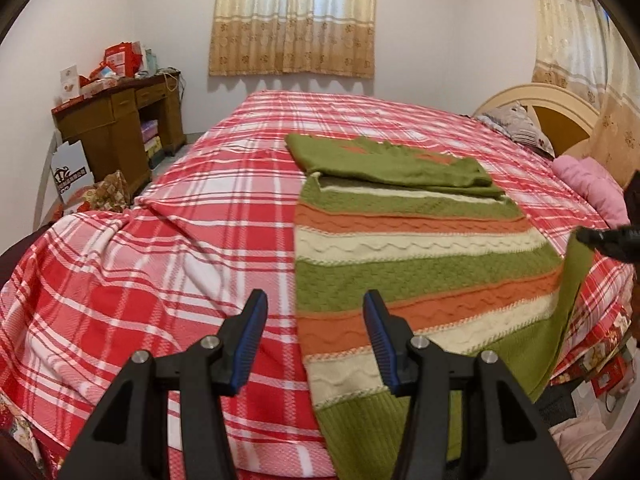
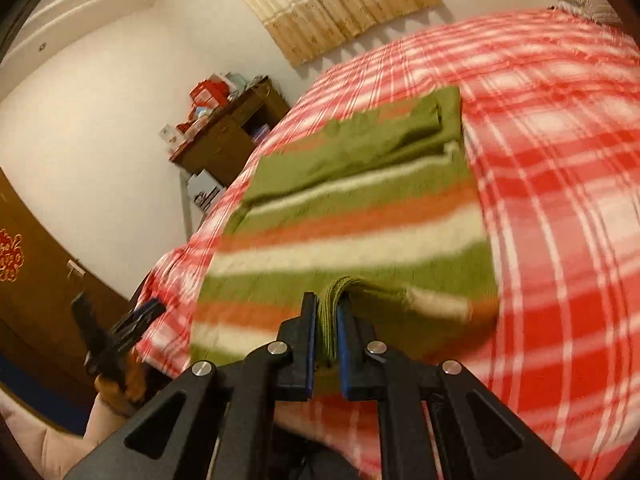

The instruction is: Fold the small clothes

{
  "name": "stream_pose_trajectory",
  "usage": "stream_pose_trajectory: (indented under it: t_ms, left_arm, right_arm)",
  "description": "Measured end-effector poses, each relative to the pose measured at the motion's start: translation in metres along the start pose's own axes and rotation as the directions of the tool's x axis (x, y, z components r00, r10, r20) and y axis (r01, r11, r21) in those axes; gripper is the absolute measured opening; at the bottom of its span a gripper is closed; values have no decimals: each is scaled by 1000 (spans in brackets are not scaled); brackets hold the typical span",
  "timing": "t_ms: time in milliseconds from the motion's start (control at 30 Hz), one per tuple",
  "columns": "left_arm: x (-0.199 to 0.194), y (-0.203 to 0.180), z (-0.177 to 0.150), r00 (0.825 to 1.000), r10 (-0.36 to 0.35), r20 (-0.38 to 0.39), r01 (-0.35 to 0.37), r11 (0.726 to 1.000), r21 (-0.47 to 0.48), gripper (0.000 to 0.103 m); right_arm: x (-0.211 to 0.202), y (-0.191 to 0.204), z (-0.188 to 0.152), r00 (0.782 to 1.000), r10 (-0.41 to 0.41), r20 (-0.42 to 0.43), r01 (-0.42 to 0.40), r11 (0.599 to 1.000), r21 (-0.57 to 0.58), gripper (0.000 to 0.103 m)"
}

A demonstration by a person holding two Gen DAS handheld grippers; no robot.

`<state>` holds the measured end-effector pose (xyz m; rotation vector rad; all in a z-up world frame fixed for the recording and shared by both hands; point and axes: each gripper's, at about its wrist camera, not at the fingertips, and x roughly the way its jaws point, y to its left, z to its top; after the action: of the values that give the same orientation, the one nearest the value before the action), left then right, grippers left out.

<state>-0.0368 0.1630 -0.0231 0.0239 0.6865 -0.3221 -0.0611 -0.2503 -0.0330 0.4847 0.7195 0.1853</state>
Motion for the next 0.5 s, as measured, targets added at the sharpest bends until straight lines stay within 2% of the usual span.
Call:
stream_pose_trajectory:
  t_ms: [133,233,300,333,400,433,500]
  left_arm:
    - [4,11,0,1000,12,-14,-12,999,-35,52]
    - [6,20,-1,1000,14,-24,-15,998,-58,52]
    - [5,23,0,1000,0,-24,-2,998,-60,54]
    - [4,23,0,1000,-10,-22,9,999,-54,56]
    - [1,20,0,999,-42,-16,42,999,-17,67]
    - [-1,17,0,999,-54,-11,54,999,6,77]
    - [-4,11,-1,998,-67,-3,67,995,75,81]
  right_arm:
    - [18,-19,25,996,-84,44,82,996,46,8]
    - [36,-37,35,978,-202,52,199,978,60,8]
    - [43,-50,35,975,-219,39,215,973,88,8]
    - [47,-55,34,975,-221,31,217,971,100,8]
    - [54,-60,31,971,-237,16,234,967,99,8]
    - [56,-60,28,969,-246,12,243,966,92,8]
    - [60,-60,27,967,-255,12,253,964,82,8]
